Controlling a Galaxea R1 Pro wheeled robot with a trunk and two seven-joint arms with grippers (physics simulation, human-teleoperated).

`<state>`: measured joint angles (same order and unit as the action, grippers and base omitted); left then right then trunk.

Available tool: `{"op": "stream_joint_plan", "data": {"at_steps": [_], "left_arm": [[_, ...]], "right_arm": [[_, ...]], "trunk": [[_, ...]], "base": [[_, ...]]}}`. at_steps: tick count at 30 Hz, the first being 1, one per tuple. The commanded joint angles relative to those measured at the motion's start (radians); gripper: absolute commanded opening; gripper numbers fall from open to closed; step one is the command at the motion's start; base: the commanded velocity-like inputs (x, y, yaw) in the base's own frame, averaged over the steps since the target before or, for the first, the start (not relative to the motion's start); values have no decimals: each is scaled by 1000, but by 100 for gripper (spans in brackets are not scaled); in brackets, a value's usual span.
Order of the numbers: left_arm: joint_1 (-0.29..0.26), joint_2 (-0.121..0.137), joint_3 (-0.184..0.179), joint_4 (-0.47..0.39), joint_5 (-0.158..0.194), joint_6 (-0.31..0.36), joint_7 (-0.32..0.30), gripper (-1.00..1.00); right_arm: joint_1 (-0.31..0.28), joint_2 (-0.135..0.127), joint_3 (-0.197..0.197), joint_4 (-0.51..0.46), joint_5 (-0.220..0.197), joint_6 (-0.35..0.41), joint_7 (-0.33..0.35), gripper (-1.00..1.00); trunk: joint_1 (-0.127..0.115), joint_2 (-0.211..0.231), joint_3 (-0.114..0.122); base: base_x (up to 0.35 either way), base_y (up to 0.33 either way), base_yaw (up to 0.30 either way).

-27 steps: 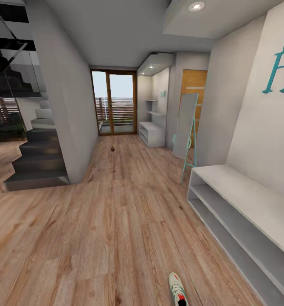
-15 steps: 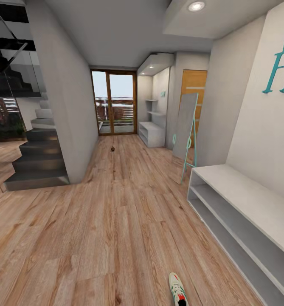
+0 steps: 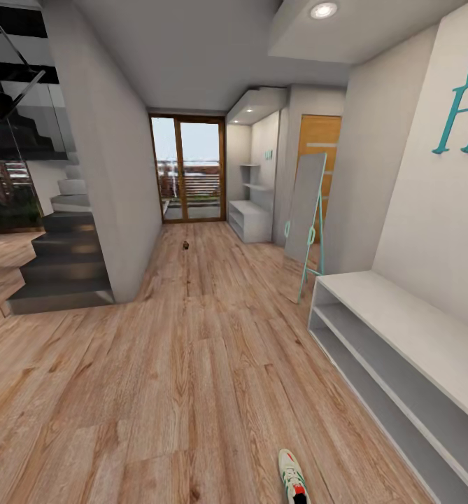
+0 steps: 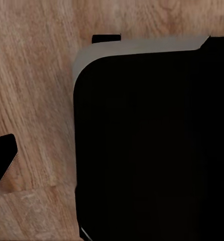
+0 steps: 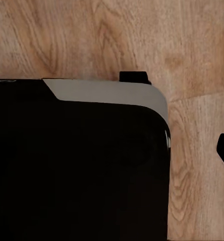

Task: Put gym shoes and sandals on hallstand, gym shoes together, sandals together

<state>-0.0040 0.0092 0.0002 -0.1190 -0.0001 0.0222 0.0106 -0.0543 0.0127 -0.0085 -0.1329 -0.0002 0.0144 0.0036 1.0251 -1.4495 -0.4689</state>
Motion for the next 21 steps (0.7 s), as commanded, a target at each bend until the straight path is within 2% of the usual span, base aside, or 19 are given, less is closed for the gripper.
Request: {"op": "stream_joint_plan", "data": {"at_steps": [1,13,21], "left_arm": [[-2,1,0,-7,0,3,2,100],[-57,4,-2,-75,-3,-23,2,100],[-103,8,1,-121,-2,-67,2,100]], "right_arm": [[0,-6,-2,-7,0,-2,0,100],[-1,-71,-5,-74,0,-66,-1,100],[-1,-75,-5,-120,1,-111,4,100]], "trunk": [[0,-1,-1],[0,-1,-1],[0,-1,-1]], "base": [[0,0,0],[0,0,0],[0,0,0]]}}
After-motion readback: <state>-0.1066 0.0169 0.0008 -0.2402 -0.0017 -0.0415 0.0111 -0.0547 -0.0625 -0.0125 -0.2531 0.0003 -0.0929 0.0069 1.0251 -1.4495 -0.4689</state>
